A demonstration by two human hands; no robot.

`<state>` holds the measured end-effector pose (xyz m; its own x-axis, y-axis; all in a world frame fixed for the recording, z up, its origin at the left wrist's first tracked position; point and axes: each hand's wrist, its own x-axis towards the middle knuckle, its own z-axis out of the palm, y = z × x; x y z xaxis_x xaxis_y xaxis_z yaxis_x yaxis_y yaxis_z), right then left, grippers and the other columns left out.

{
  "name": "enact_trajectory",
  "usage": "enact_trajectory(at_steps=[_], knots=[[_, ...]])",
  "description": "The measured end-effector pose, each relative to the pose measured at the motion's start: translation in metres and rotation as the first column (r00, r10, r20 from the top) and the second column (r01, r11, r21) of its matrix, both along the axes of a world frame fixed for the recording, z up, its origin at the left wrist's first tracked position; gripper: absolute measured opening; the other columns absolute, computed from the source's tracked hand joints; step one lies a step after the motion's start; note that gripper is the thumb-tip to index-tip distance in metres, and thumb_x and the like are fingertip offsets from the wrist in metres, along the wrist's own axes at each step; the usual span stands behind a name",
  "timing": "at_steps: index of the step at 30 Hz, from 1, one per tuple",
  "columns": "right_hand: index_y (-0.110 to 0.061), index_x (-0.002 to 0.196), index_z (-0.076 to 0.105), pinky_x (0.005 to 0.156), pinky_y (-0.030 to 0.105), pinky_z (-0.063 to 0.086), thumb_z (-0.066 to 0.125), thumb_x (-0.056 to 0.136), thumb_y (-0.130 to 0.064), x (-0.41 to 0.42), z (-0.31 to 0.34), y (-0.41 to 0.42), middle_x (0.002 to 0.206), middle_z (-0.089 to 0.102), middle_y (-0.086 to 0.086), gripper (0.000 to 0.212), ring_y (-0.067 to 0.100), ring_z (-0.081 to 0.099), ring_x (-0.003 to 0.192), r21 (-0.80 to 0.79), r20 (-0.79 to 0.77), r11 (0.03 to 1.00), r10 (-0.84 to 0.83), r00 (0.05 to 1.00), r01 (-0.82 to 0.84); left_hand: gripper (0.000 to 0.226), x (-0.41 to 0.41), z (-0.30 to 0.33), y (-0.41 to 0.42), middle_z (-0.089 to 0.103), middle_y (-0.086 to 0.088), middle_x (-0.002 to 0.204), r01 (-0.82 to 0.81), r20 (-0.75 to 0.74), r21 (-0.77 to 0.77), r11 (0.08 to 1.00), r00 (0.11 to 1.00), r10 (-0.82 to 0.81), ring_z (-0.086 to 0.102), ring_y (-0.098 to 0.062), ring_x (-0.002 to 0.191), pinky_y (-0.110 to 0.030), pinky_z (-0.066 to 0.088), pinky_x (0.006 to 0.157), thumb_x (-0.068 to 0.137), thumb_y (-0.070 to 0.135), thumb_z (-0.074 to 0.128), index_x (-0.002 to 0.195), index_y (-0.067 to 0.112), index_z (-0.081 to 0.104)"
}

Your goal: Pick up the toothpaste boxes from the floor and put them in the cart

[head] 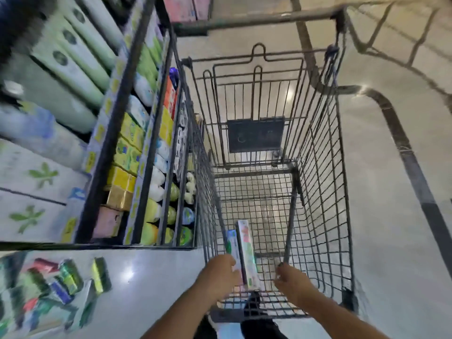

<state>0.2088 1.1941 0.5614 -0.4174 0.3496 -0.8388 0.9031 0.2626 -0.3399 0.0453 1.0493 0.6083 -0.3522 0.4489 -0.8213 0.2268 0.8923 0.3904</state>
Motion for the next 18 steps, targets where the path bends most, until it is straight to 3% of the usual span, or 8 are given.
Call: enact_trajectory(at_steps=[2,4,6,9,11,13,16,18], knots=[[-0.026,0.095,0.050,0.053,0.015,0.046,0.051,0.095,-0.032,-0.003,0.034,-0.001,0.097,0.063,0.000,0.006,0.010,0.063,0.077,0.065,-0.040,0.994,0.086,0.995,-0.084,0.007,-0.011,0.033,-0.015,0.054,-0.002,0.110,0.010,-0.032,0.026,1.000,0.999,-0.009,0.054,-0.018,0.098,-0.033,0.048,0.097,0.095,0.036,0.054,0.096,0.029,0.054],[-0.024,0.098,0.052,0.048,0.009,0.040,0.050,0.098,-0.031,-0.010,0.066,-0.005,0.092,0.058,-0.005,0.006,0.003,0.057,0.069,0.082,-0.106,0.985,0.159,0.982,-0.151,0.030,-0.023,0.061,-0.035,0.054,-0.002,0.129,0.028,-0.029,0.038,0.999,0.999,-0.027,0.054,-0.018,0.111,-0.033,0.046,0.098,0.096,0.043,0.053,0.119,0.025,0.055],[-0.022,0.102,0.057,0.056,0.008,0.047,0.055,0.098,-0.032,-0.022,0.099,-0.015,0.094,0.058,-0.010,0.011,-0.001,0.058,0.070,0.086,-0.172,0.982,0.182,0.968,-0.170,0.053,-0.037,0.085,-0.059,0.046,-0.002,0.146,0.000,-0.026,0.024,1.000,1.000,0.000,0.053,-0.020,0.120,-0.034,0.045,0.100,0.097,0.046,0.052,0.141,0.018,0.044],[-0.023,0.111,0.057,0.070,0.019,0.055,0.056,0.095,-0.041,-0.048,0.126,-0.038,0.101,0.063,-0.006,0.024,0.004,0.063,0.084,0.145,-0.276,0.961,0.269,0.923,-0.237,0.043,-0.053,0.113,-0.104,0.051,-0.011,0.136,-0.048,-0.061,0.040,0.998,0.997,0.050,0.059,-0.025,0.106,-0.039,0.046,0.088,0.099,0.045,0.050,0.130,0.015,0.046],[-0.028,0.107,0.057,0.079,0.030,0.057,0.053,0.094,-0.049,-0.074,0.141,-0.065,0.101,0.065,-0.003,0.025,0.009,0.064,0.087,0.243,-0.281,0.898,0.428,0.859,-0.367,0.039,-0.057,0.129,-0.148,0.054,-0.005,0.125,-0.103,-0.090,0.051,0.993,0.990,0.107,0.056,-0.017,0.093,-0.032,0.040,0.078,0.098,0.050,0.050,0.122,0.019,0.047],[-0.031,0.104,0.056,0.083,0.032,0.053,0.047,0.095,-0.053,-0.102,0.165,-0.103,0.105,0.065,-0.003,0.026,0.013,0.063,0.092,0.352,-0.253,0.794,0.590,0.767,-0.495,0.049,-0.058,0.137,-0.198,0.053,0.000,0.133,-0.143,-0.158,0.099,0.985,0.975,0.157,0.057,-0.019,0.109,-0.030,0.043,0.083,0.095,0.053,0.053,0.131,0.021,0.050],[-0.025,0.129,0.052,0.089,0.028,0.046,0.043,0.099,-0.048,-0.136,0.194,-0.181,0.126,0.059,0.000,0.039,0.017,0.059,0.109,0.419,-0.250,0.670,0.734,0.631,-0.613,0.059,-0.050,0.146,-0.289,0.047,-0.004,0.145,-0.242,-0.255,0.139,0.960,0.928,0.271,0.051,-0.021,0.126,-0.031,0.043,0.098,0.095,0.054,0.053,0.142,0.019,0.044],[-0.024,0.134,0.051,0.096,0.031,0.045,0.043,0.100,-0.043,-0.151,0.204,-0.255,0.134,0.054,0.002,0.040,0.023,0.055,0.118,0.432,-0.254,0.599,0.798,0.547,-0.674,0.068,-0.033,0.151,-0.374,0.042,-0.004,0.149,-0.340,-0.324,0.141,0.930,0.872,0.367,0.047,-0.020,0.131,-0.029,0.037,0.106,0.093,0.058,0.052,0.147,0.019,0.038]])
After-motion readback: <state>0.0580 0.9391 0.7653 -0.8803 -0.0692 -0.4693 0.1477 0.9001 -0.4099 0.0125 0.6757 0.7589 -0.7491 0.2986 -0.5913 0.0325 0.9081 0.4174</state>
